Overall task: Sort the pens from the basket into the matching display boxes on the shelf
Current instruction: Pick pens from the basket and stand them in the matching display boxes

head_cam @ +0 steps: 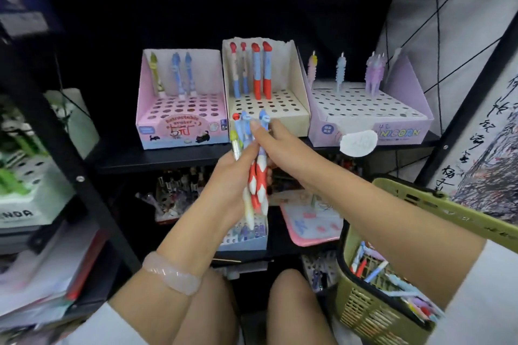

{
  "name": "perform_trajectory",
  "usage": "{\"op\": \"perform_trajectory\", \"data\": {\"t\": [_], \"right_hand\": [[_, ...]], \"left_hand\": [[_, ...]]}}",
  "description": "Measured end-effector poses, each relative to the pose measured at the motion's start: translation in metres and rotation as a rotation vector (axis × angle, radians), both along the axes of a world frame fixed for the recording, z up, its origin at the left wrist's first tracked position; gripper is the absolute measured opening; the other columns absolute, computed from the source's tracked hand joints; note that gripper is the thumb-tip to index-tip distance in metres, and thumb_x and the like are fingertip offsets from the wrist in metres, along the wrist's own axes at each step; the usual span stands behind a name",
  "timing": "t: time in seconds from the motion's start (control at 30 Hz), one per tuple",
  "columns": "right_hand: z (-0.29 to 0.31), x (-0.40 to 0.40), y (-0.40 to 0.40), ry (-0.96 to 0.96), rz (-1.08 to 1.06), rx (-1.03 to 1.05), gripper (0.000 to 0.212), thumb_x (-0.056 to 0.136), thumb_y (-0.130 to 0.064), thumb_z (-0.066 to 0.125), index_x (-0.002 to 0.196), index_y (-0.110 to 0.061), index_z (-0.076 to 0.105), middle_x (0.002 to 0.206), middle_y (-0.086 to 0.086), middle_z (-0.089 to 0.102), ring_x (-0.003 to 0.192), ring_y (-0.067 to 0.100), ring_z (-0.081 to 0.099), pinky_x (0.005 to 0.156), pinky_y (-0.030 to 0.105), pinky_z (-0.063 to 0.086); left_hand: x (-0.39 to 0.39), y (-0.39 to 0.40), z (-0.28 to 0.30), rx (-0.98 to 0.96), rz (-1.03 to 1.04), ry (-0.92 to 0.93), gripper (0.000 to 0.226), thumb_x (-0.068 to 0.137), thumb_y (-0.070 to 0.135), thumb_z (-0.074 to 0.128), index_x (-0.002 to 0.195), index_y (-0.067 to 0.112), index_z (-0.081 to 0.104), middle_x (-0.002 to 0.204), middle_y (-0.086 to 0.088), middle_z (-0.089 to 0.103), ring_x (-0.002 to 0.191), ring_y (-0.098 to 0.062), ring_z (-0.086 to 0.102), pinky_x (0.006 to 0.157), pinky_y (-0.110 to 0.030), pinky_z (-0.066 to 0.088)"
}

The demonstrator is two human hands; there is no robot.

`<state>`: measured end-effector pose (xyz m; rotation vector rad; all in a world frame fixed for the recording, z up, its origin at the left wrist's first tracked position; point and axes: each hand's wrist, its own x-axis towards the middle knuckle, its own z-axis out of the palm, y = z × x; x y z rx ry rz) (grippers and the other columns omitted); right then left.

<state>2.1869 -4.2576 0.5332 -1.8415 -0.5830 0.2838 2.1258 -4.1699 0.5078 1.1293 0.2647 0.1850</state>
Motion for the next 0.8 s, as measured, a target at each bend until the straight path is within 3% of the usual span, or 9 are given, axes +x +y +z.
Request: {"op": "perform_trajectory", "data": {"t": [0.1,0.2,0.4,0.47,0.57,0.7,0.8], "right_hand": [[0.013,0.005,0.018,0.056,0.067,0.205,0.029,0.099,-0.033,0.038,0.1,-0.011,0.057,0.081,0.003,0.061,0.066,0.011,0.058,0.069,0.027,0.052],[0.027,0.015,0.037,0.053,0.089,0.246,0.028,0.098,-0.03,0.043,0.086,-0.015,0.064,0.08,0.002,0.062,0.068,0.009,0.058,0.063,0.021,0.052],[0.05,0.033,0.075,0.059,0.16,0.209,0.025,0.095,-0.031,0.051,0.085,-0.012,0.065,0.077,0.001,0.064,0.065,0.005,0.06,0.06,0.018,0.052],[0.065,0.044,0.087,-0.012,0.075,0.279,0.025,0.096,-0.029,0.049,0.084,-0.011,0.062,0.076,0.001,0.063,0.065,0.005,0.061,0.064,0.019,0.054],[0.09,0.069,0.105,-0.253,-0.139,0.327,0.025,0.096,-0.026,0.05,0.078,-0.011,0.059,0.072,0.002,0.063,0.062,0.006,0.062,0.063,0.018,0.054],[0.093,0.101,0.14,-0.416,-0.279,0.209,0.018,0.093,-0.025,0.055,0.086,-0.008,0.058,0.083,0.011,0.069,0.078,0.022,0.067,0.079,0.037,0.055],[0.076,0.114,0.161,-0.469,-0.291,0.084,0.018,0.093,-0.028,0.055,0.092,-0.01,0.056,0.089,0.011,0.068,0.083,0.021,0.065,0.073,0.032,0.051]], "left_hand": [[0.001,0.027,0.013,0.09,0.073,-0.06,0.025,0.094,0.03,0.051,0.079,0.012,0.061,0.052,0.0,0.059,0.045,-0.01,0.054,0.047,-0.019,0.047],[0.0,0.052,0.021,0.181,0.079,-0.076,0.022,0.095,0.031,0.05,0.088,0.013,0.061,0.054,0.003,0.06,0.047,-0.009,0.055,0.051,-0.021,0.049],[0.003,0.093,0.027,0.263,0.168,-0.072,0.022,0.096,0.031,0.047,0.093,0.015,0.061,0.054,0.004,0.062,0.05,-0.01,0.057,0.056,-0.025,0.051],[0.003,0.112,0.027,0.238,0.224,-0.06,0.019,0.096,0.031,0.047,0.093,0.018,0.061,0.056,0.004,0.062,0.051,-0.01,0.058,0.06,-0.027,0.049],[0.0,0.136,0.027,0.131,0.292,-0.049,0.02,0.095,0.032,0.049,0.088,0.016,0.06,0.056,0.004,0.064,0.05,-0.006,0.061,0.052,-0.021,0.051],[-0.001,0.154,0.027,0.112,0.289,-0.082,0.023,0.094,0.031,0.049,0.092,0.012,0.06,0.065,0.001,0.068,0.054,-0.006,0.063,0.059,-0.023,0.05],[-0.002,0.163,0.027,0.132,0.275,-0.096,0.022,0.094,0.031,0.047,0.094,0.012,0.059,0.057,0.007,0.066,0.054,-0.004,0.063,0.055,-0.019,0.049]]}}
